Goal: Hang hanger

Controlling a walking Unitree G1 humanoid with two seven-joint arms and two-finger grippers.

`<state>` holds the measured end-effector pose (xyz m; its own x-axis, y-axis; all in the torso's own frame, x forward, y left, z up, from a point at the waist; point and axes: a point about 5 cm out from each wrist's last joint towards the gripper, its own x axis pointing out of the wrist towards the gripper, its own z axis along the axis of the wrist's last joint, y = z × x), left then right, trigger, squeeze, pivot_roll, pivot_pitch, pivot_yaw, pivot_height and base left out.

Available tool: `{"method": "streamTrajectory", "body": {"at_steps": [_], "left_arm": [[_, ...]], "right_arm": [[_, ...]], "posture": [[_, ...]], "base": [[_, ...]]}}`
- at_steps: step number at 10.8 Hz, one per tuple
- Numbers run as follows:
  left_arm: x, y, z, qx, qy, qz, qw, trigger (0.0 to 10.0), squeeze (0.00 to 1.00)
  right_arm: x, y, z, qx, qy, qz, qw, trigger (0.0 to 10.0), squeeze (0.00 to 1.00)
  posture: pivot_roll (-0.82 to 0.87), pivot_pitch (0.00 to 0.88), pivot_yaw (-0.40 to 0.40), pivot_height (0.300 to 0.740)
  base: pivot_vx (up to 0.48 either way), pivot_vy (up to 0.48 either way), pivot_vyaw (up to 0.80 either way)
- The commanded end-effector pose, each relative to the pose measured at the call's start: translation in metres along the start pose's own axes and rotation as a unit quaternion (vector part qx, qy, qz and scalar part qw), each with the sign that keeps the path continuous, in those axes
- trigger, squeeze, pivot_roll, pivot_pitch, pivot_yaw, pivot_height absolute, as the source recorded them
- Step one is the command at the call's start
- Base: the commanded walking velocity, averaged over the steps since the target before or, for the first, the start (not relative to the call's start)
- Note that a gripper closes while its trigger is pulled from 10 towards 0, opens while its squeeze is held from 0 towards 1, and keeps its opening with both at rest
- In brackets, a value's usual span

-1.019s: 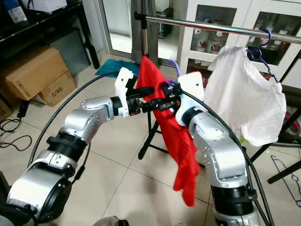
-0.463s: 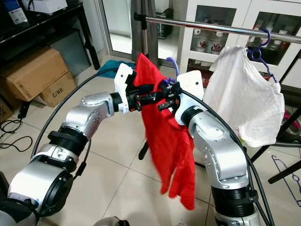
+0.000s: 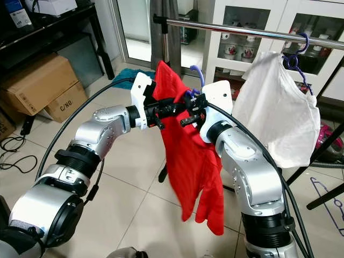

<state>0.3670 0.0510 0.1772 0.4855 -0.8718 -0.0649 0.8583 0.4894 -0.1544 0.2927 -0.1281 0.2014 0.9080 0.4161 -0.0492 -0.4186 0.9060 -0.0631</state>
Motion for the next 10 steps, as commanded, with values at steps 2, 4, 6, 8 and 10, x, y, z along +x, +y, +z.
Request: {"method": "streamTrajectory", "body": {"at_steps": [2, 4, 6, 8, 10], "left_arm": [[-0.001, 0.003, 0.004, 0.006, -0.003, 0.010, 1.000, 0.0, 0.00], [-0.001, 0.003, 0.004, 0.006, -0.003, 0.010, 1.000, 0.0, 0.00], [-0.024, 0.019, 0.024, 0.023, -0.037, 0.056, 0.998, 0.0, 0.00], [-0.031, 0.024, 0.025, 0.024, -0.037, 0.063, 0.997, 0.0, 0.00], [-0.026, 0.018, 0.016, 0.026, -0.023, 0.061, 0.998, 0.0, 0.00]], "right_arm": [[0.000, 0.003, 0.009, -0.003, -0.016, 0.010, 1.000, 0.0, 0.00], [0.000, 0.003, 0.009, -0.003, -0.016, 0.010, 1.000, 0.0, 0.00], [-0.010, -0.011, -0.023, -0.026, 0.081, -0.009, 0.996, 0.0, 0.00], [-0.013, -0.012, -0.027, -0.031, 0.091, 0.000, 0.995, 0.0, 0.00], [-0.012, -0.012, -0.025, -0.031, 0.086, 0.005, 0.996, 0.0, 0.00]], "posture": [[-0.09, 0.000, 0.106, 0.740], [-0.09, 0.000, 0.106, 0.740], [-0.08, 0.000, 0.099, 0.740], [-0.08, 0.000, 0.092, 0.740], [-0.08, 0.000, 0.090, 0.740]], "base": [[0.000, 0.000, 0.00], [0.000, 0.000, 0.00], [0.000, 0.000, 0.00], [0.000, 0.000, 0.00], [0.000, 0.000, 0.00]]}}
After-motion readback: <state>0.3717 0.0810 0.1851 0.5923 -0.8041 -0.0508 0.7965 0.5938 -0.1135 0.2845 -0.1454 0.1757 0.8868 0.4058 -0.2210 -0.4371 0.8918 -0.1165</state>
